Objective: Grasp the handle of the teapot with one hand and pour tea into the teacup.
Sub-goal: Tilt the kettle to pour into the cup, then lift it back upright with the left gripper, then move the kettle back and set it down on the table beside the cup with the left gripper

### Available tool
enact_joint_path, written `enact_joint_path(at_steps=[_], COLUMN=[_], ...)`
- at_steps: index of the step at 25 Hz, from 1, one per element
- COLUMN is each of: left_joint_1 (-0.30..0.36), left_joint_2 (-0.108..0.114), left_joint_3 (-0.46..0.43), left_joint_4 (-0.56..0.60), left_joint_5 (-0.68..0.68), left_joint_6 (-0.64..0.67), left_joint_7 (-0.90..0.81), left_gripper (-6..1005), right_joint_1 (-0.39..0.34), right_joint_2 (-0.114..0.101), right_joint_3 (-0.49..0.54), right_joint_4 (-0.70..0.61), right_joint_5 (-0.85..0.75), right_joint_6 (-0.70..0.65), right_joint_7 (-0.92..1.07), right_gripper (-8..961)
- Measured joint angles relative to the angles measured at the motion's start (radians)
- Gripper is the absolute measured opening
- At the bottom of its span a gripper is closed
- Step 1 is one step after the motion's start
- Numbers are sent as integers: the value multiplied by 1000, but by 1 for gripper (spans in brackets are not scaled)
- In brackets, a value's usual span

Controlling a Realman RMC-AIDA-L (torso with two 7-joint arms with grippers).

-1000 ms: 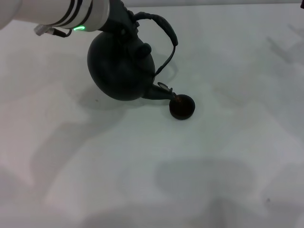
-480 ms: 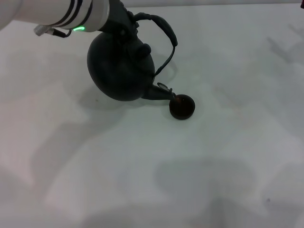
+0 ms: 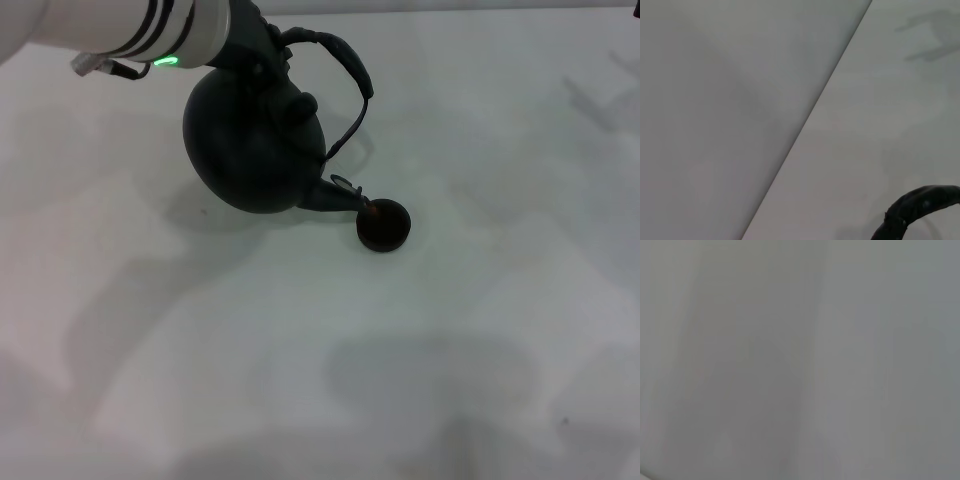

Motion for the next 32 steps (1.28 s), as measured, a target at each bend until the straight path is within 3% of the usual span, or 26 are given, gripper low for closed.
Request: enact_joint_path(at_steps=[12, 26, 32], left_joint_1=[8, 118, 167], left_joint_2=[-1, -5, 1], left_joint_3=[-1, -3, -65], left_joint_4=[-1, 117, 210], left_joint_5=[0, -11, -84], left_joint_6=[-12, -132, -136], left_joint_7=[-5, -19, 9], left_gripper=[145, 143, 142], right_joint_1=[-2, -1, 2], right_joint_2=[0, 0, -1], right_joint_3=[0, 0, 0], right_joint_4=[0, 0, 0], right_joint_5=[0, 0, 0], right_joint_6=[-3, -25, -31], right_joint_7=[0, 5, 2], right_gripper=[844, 844, 844])
